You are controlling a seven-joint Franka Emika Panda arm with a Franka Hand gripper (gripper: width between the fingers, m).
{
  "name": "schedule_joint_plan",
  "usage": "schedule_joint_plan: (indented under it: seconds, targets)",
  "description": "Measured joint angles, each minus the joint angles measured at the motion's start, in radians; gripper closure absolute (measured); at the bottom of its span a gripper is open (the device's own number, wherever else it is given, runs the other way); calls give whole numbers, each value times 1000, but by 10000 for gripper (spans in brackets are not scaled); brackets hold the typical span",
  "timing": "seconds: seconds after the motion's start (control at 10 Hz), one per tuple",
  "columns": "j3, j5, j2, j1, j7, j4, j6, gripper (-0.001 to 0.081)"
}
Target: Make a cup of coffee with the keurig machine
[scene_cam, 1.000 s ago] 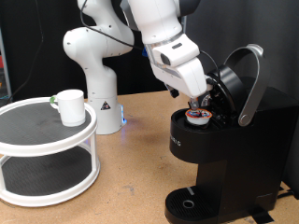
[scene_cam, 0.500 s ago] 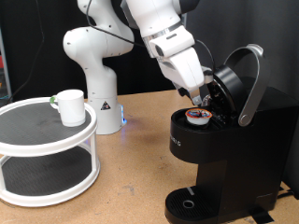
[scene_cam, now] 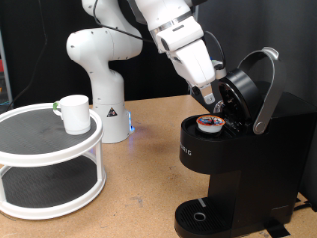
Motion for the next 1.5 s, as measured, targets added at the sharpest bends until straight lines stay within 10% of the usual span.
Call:
schedule_joint_plan:
  seconds: [0.9, 1.5]
  targets:
    - [-12, 5, -7, -12, 5, 21, -16, 6]
    - [-98, -34, -63, -47, -2, 198, -319, 6]
